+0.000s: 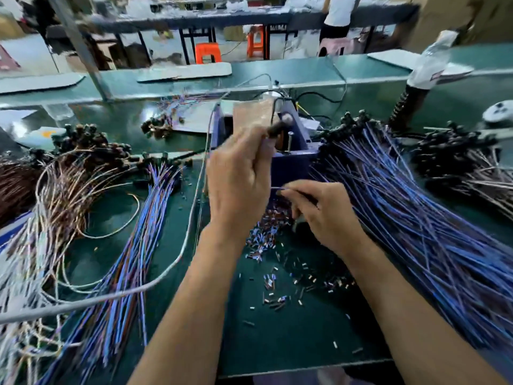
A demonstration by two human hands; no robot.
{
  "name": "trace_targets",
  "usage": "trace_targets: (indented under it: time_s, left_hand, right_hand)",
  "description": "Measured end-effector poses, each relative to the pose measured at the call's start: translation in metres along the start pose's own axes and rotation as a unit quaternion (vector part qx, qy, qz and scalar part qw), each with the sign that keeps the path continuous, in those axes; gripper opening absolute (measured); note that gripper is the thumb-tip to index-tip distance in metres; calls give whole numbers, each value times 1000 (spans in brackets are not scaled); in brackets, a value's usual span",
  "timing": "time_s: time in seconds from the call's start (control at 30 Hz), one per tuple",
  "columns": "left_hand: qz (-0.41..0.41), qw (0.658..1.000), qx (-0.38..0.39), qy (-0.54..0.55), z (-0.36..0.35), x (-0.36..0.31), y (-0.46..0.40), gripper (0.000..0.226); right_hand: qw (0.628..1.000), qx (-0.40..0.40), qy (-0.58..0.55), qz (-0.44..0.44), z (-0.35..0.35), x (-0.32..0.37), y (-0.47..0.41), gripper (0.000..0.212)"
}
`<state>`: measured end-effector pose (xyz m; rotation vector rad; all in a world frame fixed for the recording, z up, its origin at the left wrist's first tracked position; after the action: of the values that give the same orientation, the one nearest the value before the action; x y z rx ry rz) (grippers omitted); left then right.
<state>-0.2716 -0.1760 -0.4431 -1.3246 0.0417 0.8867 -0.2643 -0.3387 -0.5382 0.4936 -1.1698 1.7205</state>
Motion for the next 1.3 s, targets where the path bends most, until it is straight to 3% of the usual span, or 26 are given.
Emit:
trace_targets:
  time_s: [0.03, 0.1, 0.23, 0.4, 0.53, 0.8, 0.9, 1.03, 1.3]
  left_hand:
    - [-39, 997, 72, -6, -18, -14, 16, 23]
    - [-32, 985, 166, -29, -49, -4, 36, 24]
    - [-11, 973, 232, 13, -51, 20, 50, 18]
    - [23, 969, 240, 48, -46, 34, 47, 14]
    - [-2, 974, 227, 18, -38, 34, 45, 11]
    - [-5, 984, 170, -52, -18, 50, 43, 12]
    - [4, 987, 158, -31, -20, 48, 42, 8]
    - [-18, 980, 200, 17, -37, 33, 48, 8]
    - [35, 985, 165, 41, -29, 48, 48, 13]
  right_hand:
    - [1000, -8, 3, 13, 2, 4, -1, 12]
    - [999, -15, 13, 31, 5, 10, -3, 21]
    - [999, 16, -29, 5, 0, 10, -4, 37]
    - [996, 33, -69, -41, -9, -3, -1, 21]
    - [990, -13, -114, -84, 4, -19, -2, 4]
    - [965, -30, -220, -143, 4, -33, -3, 12]
    - [965, -17, -222, -140, 0, -32, -3, 15]
    - [966, 10, -224, -132, -8, -29, 0, 10]
    - [957, -28, -247, -148, 1, -35, 1, 6]
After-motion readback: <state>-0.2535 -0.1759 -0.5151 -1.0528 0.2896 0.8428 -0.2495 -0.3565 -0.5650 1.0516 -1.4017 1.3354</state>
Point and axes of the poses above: each hand's wrist, its own y-axis away from the middle knuckle, its own z-axis out of the back of the hand, x = y × z, the point moved 10 cm from there along -y, towards the middle knuckle, and after that the axes turned 1 degree about -x, right-handed, at the moved point
